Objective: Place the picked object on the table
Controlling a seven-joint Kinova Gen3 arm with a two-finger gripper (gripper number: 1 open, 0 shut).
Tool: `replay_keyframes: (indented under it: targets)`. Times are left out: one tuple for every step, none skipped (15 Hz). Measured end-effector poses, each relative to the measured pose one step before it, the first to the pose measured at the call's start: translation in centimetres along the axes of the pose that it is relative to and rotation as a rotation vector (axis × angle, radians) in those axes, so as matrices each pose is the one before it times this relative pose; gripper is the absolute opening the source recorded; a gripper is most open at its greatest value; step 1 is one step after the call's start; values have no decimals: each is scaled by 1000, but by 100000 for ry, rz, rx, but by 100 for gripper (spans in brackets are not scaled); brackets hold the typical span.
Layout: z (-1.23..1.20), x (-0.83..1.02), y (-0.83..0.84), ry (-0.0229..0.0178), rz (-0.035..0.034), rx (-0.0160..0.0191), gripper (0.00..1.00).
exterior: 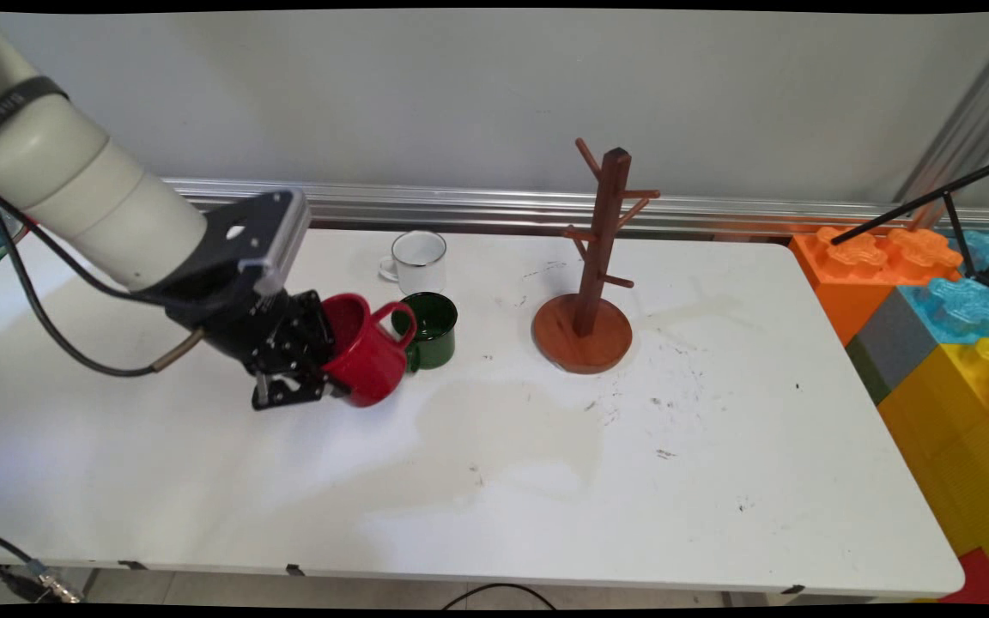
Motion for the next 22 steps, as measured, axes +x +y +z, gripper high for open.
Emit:
replay_keyframes:
  targets:
    - [481,-208,4,-2069,1714,-518,0]
    - [716,-204,15,-2564,2223,-694,0]
    - [592,-61,1,-1772,1610,-514,0]
    - [608,-10,10,-1656,1475,-598,0]
    - [722,85,46,-1783,1506,-817,0]
    - [714,215,19,-1411,1459,-703,0]
    - [587,213,24,-1014,1168,-554,0]
    - [672,335,-21,-1005,1462,-540,0]
    - [656,372,-81,-843,1410,-473,0]
    - [607,348,-69,-724,1206,-361,0]
    - [498,290,-88,-538,1007,-237,0]
    - [511,311,-129,-516,1112,-74,0]
    - [420,280,-133,-424,937,-55,0]
    - [241,155,-83,-264,500,7,0]
    - [345,215,-105,-396,699,-5,0]
    - [370,215,-114,-433,755,-29,0]
    - [337,180,-118,-370,681,12,0]
    - [255,140,-93,-262,529,6,0]
    - [280,120,-99,-306,465,23,0]
    - [235,80,-83,-273,414,13,0]
    - [191,44,-74,-236,282,5,0]
    - [214,66,-84,-128,385,30,0]
